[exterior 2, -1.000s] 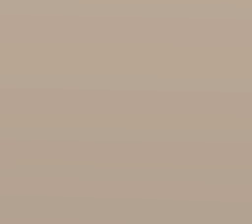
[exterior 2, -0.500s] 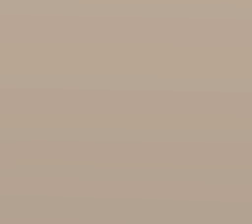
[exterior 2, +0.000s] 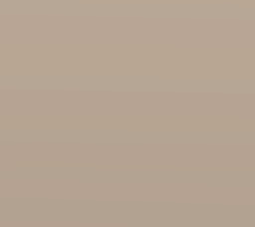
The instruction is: Pick up the metallic utensils from the counter and place them in the open drawer. Make sure not to pick up any wooden utensils.
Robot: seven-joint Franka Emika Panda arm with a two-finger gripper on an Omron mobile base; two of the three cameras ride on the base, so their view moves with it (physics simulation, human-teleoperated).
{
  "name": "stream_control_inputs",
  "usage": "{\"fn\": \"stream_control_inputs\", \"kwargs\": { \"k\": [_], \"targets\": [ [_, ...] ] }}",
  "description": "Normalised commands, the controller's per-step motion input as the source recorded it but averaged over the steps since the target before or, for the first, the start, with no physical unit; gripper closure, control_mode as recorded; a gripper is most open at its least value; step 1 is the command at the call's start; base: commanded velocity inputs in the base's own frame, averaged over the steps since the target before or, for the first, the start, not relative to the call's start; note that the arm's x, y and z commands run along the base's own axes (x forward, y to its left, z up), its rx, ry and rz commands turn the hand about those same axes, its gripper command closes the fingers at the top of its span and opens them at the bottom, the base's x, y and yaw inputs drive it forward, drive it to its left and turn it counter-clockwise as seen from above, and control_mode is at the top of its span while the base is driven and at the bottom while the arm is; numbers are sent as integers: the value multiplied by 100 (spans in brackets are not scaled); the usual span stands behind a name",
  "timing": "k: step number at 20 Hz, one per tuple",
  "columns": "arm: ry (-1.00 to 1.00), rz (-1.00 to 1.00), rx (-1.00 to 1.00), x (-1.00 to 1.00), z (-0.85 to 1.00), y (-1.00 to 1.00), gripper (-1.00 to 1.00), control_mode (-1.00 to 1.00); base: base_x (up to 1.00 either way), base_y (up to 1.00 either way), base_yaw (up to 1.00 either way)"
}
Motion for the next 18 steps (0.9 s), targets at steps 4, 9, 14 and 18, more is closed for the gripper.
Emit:
{"fn": "stream_control_inputs", "kwargs": {
  "k": [4, 9, 14, 18],
  "targets": [
    [0, 0, 1, 16, -10, 0, 100, -100, 0, 0, 0],
    [0, 0, 0, 20, -24, 10, 100, -100, 0, 0, 0],
    [0, -2, 0, 19, -50, 41, 100, -100, 0, 0, 0],
    [-11, -7, 6, 12, -14, 19, 100, -100, 0, 0, 0]
  ]
}}
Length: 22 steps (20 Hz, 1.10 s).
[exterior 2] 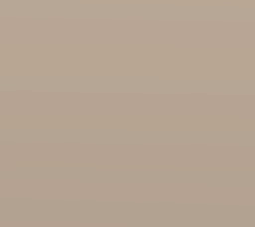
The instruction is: Pick up the metallic utensils from the counter and place them in the open drawer. Make sure not to pick up any wooden utensils.
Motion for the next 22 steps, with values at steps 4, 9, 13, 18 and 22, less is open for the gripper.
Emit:
{"fn": "stream_control_inputs", "kwargs": {
  "k": [4, 9, 13, 18, 22],
  "targets": [
    [-14, -12, 18, 0, 25, -14, 100, -100, 0, 0, 0],
    [-9, -12, 22, 0, 54, -32, 100, -100, 0, 0, 0],
    [2, -12, 5, 5, 2, -44, 100, -100, 0, 0, 0],
    [20, -3, -6, 9, 24, -7, 100, -100, 0, 0, 0],
    [29, 0, -17, 30, 14, 0, 100, -100, 0, 0, 0]
  ]
}}
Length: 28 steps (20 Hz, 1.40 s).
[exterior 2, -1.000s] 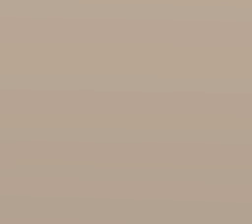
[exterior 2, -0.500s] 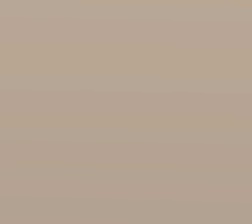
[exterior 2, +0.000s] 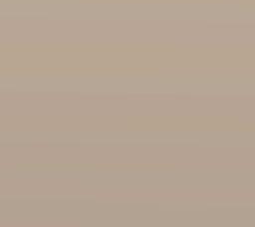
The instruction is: Pick up the metallic utensils from the counter and place them in the open drawer. Make sure not to pick up any wooden utensils.
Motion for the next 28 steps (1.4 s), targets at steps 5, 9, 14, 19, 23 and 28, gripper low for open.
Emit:
{"fn": "stream_control_inputs", "kwargs": {
  "k": [5, 9, 14, 19, 23, 28],
  "targets": [
    [16, 0, -6, 32, -22, 9, 100, -100, 0, 0, 0],
    [0, 0, 0, 28, -43, 18, 100, -100, 0, 0, 0],
    [0, 0, 0, 48, -51, 29, 100, -100, 0, 0, 0],
    [0, 0, 0, 29, -41, 35, 100, -100, 0, 0, 0],
    [0, -1, 0, 4, -23, 42, 100, -100, 0, 0, 0],
    [-2, 0, 0, 0, 11, 68, 100, -100, 0, 0, 0]
  ]
}}
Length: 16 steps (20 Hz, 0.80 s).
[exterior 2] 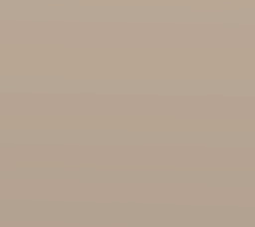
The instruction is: Pick up the metallic utensils from the counter and place them in the open drawer. Make sure not to pick up any wooden utensils.
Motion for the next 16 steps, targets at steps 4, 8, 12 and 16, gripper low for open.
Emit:
{"fn": "stream_control_inputs", "kwargs": {
  "k": [4, 8, 12, 16],
  "targets": [
    [-5, 0, 0, -5, 17, 88, 100, -100, 0, 0, 0],
    [-5, 0, 0, -13, 36, 92, 100, -100, 0, 0, 0],
    [-1, 0, 0, -25, 37, 75, 100, -100, 0, 0, 0],
    [-1, 0, 0, -20, 66, 20, 100, -100, 0, 0, 0]
  ]
}}
